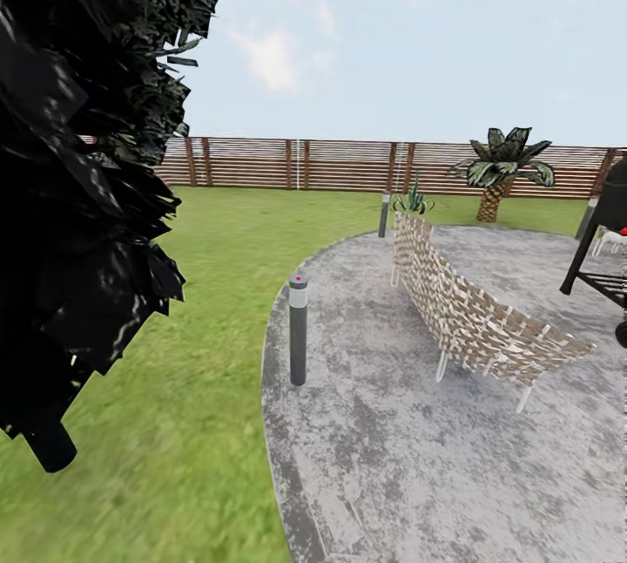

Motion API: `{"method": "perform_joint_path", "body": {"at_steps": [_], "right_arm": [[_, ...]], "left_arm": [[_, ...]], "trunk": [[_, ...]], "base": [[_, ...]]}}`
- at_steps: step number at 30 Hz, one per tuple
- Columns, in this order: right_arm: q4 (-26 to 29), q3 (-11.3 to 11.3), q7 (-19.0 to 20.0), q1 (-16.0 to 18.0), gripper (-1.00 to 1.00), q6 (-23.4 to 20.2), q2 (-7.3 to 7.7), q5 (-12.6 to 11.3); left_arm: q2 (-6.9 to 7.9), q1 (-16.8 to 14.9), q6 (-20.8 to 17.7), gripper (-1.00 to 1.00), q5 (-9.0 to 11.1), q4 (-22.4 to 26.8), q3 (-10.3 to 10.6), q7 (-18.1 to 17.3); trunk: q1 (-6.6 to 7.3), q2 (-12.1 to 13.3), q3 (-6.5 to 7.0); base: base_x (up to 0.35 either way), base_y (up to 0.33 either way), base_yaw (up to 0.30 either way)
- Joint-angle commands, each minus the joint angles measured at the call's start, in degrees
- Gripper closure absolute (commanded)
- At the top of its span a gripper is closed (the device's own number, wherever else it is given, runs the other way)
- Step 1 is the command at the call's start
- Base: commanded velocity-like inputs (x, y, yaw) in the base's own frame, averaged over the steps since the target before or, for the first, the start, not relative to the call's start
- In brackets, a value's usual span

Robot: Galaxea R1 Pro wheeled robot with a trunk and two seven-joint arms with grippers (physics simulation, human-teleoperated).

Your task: In the garden, pick up the pesticide atomizer on the floor and spray pesticide onto both trees until each tree trunk is fully covered.

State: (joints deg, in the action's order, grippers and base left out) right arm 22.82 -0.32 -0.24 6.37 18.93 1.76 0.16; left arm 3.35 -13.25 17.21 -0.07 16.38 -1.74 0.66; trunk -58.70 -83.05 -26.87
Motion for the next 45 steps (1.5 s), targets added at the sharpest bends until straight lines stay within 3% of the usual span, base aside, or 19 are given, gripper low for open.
{"method": "perform_joint_path", "body": {"at_steps": [1,27,45], "right_arm": [[-0.05,-0.01,-0.02,0.05,-1.00,0.19,-0.01,0.02],[-0.05,-0.04,-0.02,0.05,-1.00,0.06,-0.01,-0.14],[-0.03,-0.04,-0.02,0.05,-1.00,0.06,-0.01,-0.16]], "left_arm": [[-0.01,-0.02,0.19,-1.00,-0.01,-0.03,-0.11,0.04],[-0.01,-0.02,0.19,-1.00,-0.01,-0.03,-0.11,0.04],[-0.09,-0.02,0.19,-1.00,0.09,0.05,-0.11,-0.02]], "trunk": [[-0.03,-0.03,-0.06],[-0.03,-0.03,-0.54],[-0.03,-0.03,-1.52]], "base": [[0.325,0.157,-0.262],[0.282,0.218,-0.264],[0.069,0.096,-0.260]]}}
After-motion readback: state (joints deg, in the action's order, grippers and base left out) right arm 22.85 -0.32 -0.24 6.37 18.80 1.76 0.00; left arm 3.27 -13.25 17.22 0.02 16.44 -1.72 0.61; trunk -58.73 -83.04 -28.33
